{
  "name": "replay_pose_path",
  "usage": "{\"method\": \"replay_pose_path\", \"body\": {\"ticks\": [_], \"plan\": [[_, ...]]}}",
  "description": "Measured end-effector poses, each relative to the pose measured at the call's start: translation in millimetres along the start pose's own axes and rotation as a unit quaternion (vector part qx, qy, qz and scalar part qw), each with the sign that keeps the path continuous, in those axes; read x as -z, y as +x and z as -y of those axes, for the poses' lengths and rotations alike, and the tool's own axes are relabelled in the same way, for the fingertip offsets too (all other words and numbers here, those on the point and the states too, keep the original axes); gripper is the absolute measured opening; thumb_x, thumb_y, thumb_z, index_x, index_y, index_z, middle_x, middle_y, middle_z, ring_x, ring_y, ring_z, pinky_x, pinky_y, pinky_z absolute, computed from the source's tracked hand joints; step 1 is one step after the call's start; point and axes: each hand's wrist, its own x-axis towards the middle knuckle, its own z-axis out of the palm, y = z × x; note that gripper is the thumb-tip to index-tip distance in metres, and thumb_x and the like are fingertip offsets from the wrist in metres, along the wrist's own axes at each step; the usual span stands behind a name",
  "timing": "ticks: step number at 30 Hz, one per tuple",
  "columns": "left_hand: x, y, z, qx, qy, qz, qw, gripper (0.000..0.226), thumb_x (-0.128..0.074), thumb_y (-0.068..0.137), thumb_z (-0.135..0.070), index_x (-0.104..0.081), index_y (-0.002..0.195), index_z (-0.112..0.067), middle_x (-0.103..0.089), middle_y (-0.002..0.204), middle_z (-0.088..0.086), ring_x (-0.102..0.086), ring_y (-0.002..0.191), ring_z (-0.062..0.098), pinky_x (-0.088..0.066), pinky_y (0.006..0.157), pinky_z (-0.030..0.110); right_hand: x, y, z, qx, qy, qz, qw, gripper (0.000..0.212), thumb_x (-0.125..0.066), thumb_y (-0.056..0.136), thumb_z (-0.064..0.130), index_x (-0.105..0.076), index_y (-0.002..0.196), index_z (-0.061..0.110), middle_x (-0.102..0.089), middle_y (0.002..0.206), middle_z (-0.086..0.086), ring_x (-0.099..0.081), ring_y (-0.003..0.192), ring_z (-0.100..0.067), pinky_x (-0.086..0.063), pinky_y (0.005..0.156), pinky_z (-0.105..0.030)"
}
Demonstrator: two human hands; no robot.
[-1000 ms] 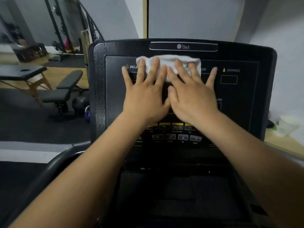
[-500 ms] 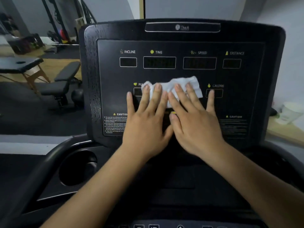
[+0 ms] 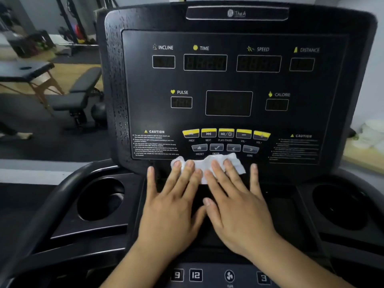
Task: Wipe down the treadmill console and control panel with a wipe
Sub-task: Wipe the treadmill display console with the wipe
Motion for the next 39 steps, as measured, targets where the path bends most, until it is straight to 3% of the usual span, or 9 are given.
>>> {"method": "replay_pose_path", "body": {"ticks": [5, 11, 16, 20, 39], "plan": [[4, -18, 46, 0.055, -0.007, -0.013, 0.998, 0.064, -0.04, 0.088, -0.042, -0.047, 0.145, -0.014, -0.035, 0.156, 0.004, -0.03, 0.145, 0.026, -0.016, 0.113, 0.068, -7, 30, 48, 0.038, 0.027, -0.015, 0.999, 0.061, -0.03, 0.098, 0.049, -0.045, 0.145, 0.013, -0.038, 0.155, -0.004, -0.023, 0.148, -0.023, -0.01, 0.114, -0.066], [-2, -30, 67, 0.077, -0.029, -0.016, 0.997, 0.064, -0.035, 0.09, -0.035, -0.039, 0.149, -0.009, -0.03, 0.159, 0.009, -0.022, 0.148, 0.029, -0.021, 0.114, 0.064, -12, 47, 78, 0.071, 0.026, -0.003, 0.997, 0.062, -0.025, 0.099, 0.048, -0.038, 0.149, 0.014, -0.029, 0.16, -0.001, -0.015, 0.15, -0.019, -0.002, 0.115, -0.064], [1, -13, 39, 0.058, -0.083, -0.028, 0.994, 0.068, -0.038, 0.081, -0.031, -0.045, 0.146, -0.013, -0.036, 0.156, 0.012, -0.027, 0.147, 0.031, -0.018, 0.117, 0.059, -7, 27, 45, 0.041, 0.015, -0.005, 0.999, 0.061, -0.028, 0.098, 0.049, -0.044, 0.146, 0.015, -0.034, 0.157, 0.0, -0.022, 0.148, -0.015, -0.007, 0.115, -0.064], [0, 7, -4, -0.002, -0.057, -0.025, 0.998, 0.064, -0.039, 0.082, -0.029, -0.052, 0.141, -0.01, -0.043, 0.152, 0.013, -0.034, 0.143, 0.034, -0.021, 0.115, 0.063, -4, 1, 8, 0.004, -0.001, 0.003, 1.0, 0.062, -0.03, 0.096, 0.047, -0.042, 0.147, 0.014, -0.031, 0.158, 0.001, -0.022, 0.148, -0.014, -0.013, 0.114, -0.065], [-21, 68, -153, -0.147, -0.009, 0.005, 0.989, 0.065, -0.025, 0.094, -0.037, -0.031, 0.151, -0.004, -0.027, 0.158, 0.016, -0.02, 0.148, 0.035, -0.01, 0.115, 0.063, 15, -71, -120, -0.142, -0.026, -0.025, 0.989, 0.06, -0.028, 0.095, 0.037, -0.036, 0.149, 0.011, -0.031, 0.158, -0.004, -0.024, 0.147, -0.019, -0.012, 0.115, -0.06]]}}
